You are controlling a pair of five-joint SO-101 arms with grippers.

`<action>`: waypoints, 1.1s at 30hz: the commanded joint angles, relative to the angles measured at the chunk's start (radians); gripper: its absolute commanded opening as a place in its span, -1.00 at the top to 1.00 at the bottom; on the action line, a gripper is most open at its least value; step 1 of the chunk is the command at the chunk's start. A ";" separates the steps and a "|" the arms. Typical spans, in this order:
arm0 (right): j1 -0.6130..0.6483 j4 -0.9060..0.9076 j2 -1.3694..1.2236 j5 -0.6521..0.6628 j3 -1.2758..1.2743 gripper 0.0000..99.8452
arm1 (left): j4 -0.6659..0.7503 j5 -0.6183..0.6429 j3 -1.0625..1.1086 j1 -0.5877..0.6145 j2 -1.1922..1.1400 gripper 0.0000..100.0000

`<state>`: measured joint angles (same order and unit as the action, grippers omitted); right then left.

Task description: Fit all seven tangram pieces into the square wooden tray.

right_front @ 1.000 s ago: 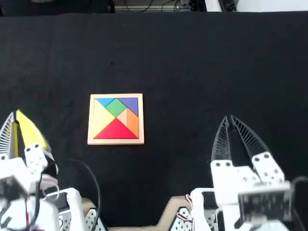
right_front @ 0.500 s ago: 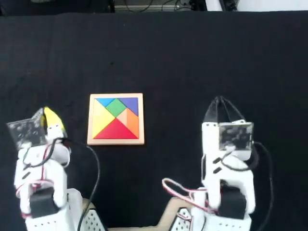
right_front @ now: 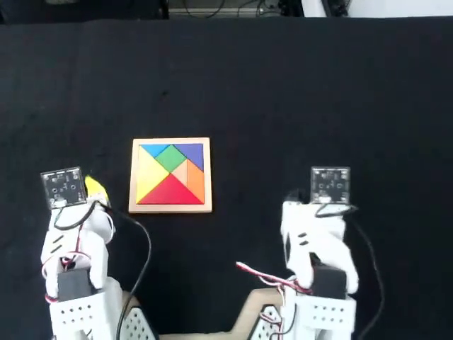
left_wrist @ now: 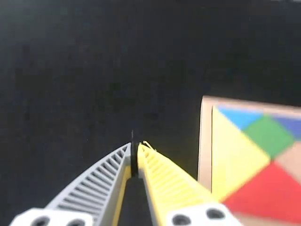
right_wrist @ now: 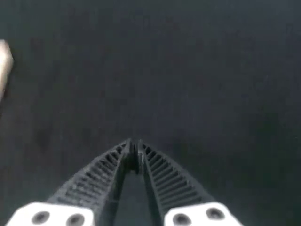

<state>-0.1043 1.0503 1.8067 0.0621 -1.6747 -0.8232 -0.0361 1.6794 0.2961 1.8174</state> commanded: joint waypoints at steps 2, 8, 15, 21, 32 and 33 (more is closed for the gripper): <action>0.017 0.239 0.070 -0.008 0.019 0.98 | -0.281 -0.008 0.019 -0.007 0.006 0.94; 0.025 0.247 0.067 -0.005 -0.010 0.98 | -0.456 0.000 0.004 0.005 0.008 0.94; 0.149 0.245 0.065 -0.003 -0.010 0.98 | -0.459 0.000 0.008 -0.062 0.006 0.94; 0.261 0.247 0.068 0.000 -0.008 0.98 | -0.457 0.003 0.010 -0.107 0.006 0.94; 0.212 0.247 0.070 -0.005 -0.010 0.98 | -0.457 0.002 0.010 -0.131 0.006 0.94; 0.212 0.247 0.070 -0.008 -0.010 0.98 | -0.457 0.002 0.010 -0.130 0.006 0.94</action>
<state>0.1212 1.2912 1.8067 0.0621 -1.6886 -1.2804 -0.0330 1.6794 0.1887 1.8174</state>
